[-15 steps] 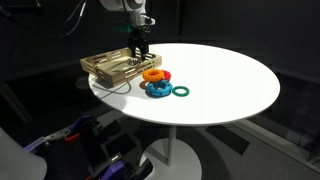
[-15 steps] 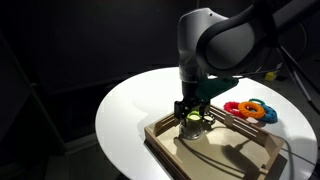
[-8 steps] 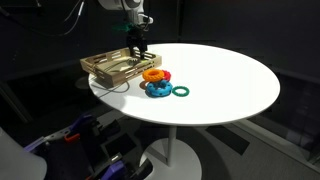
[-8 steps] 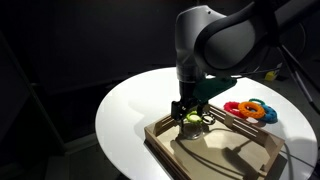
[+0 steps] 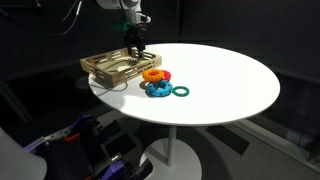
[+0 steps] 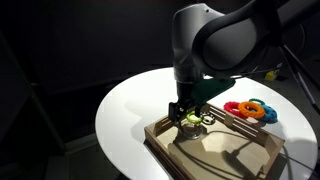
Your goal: Put the clear ring on the table
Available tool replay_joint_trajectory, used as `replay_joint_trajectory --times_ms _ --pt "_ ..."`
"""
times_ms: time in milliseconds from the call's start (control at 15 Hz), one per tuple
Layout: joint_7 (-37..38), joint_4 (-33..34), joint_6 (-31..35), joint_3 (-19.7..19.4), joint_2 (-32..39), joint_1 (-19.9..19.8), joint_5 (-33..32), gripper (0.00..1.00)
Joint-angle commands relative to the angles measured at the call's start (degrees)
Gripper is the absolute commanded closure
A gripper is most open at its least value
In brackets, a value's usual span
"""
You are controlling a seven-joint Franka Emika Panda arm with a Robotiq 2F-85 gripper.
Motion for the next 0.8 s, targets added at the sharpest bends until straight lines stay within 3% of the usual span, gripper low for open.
replay_joint_trajectory --times_ms 0,733 --pt "0.28 1.24 -1.28 -0.22 0.76 0.35 -0.95 0.0" --pt "0.26 1.22 -1.42 -0.46 2.03 0.59 -1.07 0.0"
